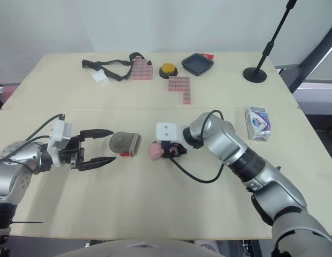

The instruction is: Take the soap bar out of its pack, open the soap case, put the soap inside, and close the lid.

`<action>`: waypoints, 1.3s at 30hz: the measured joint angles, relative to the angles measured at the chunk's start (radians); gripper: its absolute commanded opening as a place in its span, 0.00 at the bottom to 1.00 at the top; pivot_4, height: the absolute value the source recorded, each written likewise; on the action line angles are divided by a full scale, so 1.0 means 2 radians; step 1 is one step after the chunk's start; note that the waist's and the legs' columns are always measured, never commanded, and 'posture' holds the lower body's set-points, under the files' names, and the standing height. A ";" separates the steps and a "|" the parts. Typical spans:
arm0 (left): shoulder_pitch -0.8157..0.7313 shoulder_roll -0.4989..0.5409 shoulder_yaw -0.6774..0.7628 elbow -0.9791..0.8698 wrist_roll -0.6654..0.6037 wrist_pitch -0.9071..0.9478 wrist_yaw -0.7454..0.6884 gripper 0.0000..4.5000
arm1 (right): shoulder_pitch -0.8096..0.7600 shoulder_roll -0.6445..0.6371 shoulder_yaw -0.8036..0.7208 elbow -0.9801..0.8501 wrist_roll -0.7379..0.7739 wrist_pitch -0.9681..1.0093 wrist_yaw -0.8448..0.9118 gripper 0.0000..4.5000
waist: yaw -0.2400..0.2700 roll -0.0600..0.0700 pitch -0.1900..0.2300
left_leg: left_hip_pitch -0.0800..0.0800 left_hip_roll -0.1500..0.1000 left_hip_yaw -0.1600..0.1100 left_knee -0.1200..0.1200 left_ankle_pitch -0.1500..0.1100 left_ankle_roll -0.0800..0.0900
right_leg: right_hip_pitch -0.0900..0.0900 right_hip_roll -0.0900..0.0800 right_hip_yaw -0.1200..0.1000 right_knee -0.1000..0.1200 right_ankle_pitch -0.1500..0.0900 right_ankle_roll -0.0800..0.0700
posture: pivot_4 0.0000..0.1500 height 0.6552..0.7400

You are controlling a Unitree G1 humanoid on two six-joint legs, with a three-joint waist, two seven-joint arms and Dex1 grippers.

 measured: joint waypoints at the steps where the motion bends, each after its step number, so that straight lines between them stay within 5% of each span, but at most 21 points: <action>1: 0.000 0.000 0.000 0.000 0.000 0.000 0.000 1.00 | -0.004 0.000 0.001 0.005 -0.003 -0.005 0.000 0.36 | 0.000 0.000 0.000 | 0.000 0.000 0.000 0.000 0.000 0.000 | 0.000 0.000 0.000 0.000 0.000 0.000 | 1.00 1.00; 21: 0.000 -0.005 -0.002 0.000 0.002 0.000 0.003 1.00 | -0.016 0.008 0.001 0.026 -0.017 0.009 -0.010 0.36 | 0.000 0.000 0.000 | 0.000 0.000 0.000 0.000 0.000 0.000 | 0.000 0.000 0.000 0.000 0.000 0.000 | 1.00 1.00; 23: 0.000 -0.005 -0.002 0.000 0.002 0.000 0.003 1.00 | -0.016 0.008 0.001 0.026 -0.017 0.014 -0.012 0.59 | 0.000 0.000 0.000 | 0.000 0.000 0.000 0.000 0.000 0.000 | 0.000 0.000 0.000 0.000 0.000 0.000 | 1.00 1.00; 29: 0.000 -0.005 -0.002 0.000 0.003 -0.001 0.003 1.00 | -0.016 0.008 0.000 0.024 -0.015 0.025 -0.015 0.98 | 0.000 0.000 0.000 | 0.000 0.000 0.000 0.000 0.000 0.000 | 0.000 0.000 0.000 0.000 0.000 0.000 | 1.00 1.00; 35: -0.001 -0.005 -0.004 0.001 0.008 -0.008 0.002 1.00 | -0.006 0.007 -0.018 -0.004 -0.003 0.031 -0.019 0.98 | 0.001 0.000 0.000 | 0.000 0.000 0.000 0.000 0.000 0.000 | 0.000 0.000 0.000 0.000 0.000 0.000 | 1.00 1.00; 39: -0.026 -0.005 -0.019 0.024 0.030 -0.030 -0.007 1.00 | 0.052 -0.002 -0.115 -0.062 0.058 0.025 -0.030 0.98 | 0.008 -0.001 0.000 | 0.000 0.000 0.000 0.001 0.000 0.000 | 0.000 0.000 0.000 0.000 0.000 0.000 | 1.00 1.00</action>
